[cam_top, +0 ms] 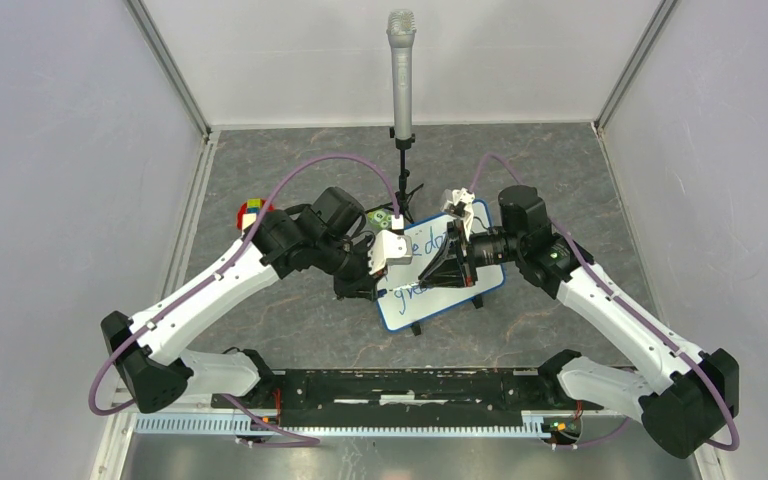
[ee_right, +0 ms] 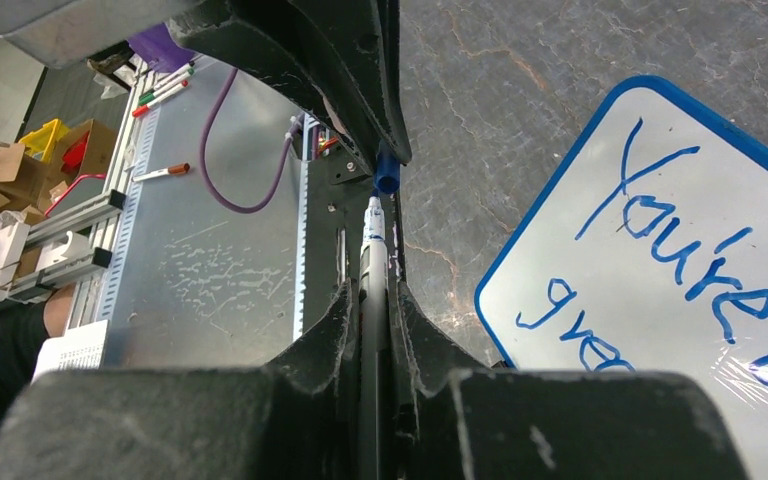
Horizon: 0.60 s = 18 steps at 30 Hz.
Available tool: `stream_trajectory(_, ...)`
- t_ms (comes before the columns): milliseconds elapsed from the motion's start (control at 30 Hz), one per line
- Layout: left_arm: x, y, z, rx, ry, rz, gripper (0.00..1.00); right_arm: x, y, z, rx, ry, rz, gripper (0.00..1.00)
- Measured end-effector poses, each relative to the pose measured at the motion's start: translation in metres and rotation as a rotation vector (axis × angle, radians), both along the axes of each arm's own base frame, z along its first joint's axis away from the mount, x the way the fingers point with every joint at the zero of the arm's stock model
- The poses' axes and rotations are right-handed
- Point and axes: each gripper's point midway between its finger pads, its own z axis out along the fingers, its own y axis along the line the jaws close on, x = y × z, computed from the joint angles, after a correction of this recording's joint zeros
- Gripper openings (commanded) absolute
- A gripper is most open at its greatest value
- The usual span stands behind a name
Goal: Write a sentence on the whiteboard
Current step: Insert the whiteboard marker without the cap into the pen cap.
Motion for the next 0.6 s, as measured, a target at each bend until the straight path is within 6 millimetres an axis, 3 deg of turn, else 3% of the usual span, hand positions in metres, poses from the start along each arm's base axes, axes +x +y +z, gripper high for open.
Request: stream_trajectory(600, -0.0021, -0.0047, 0.0055, -0.012, -0.009, -0.016, 0.02, -0.0044, 0.002, -0.0002, 0.002, -0.003, 0.022, 0.0)
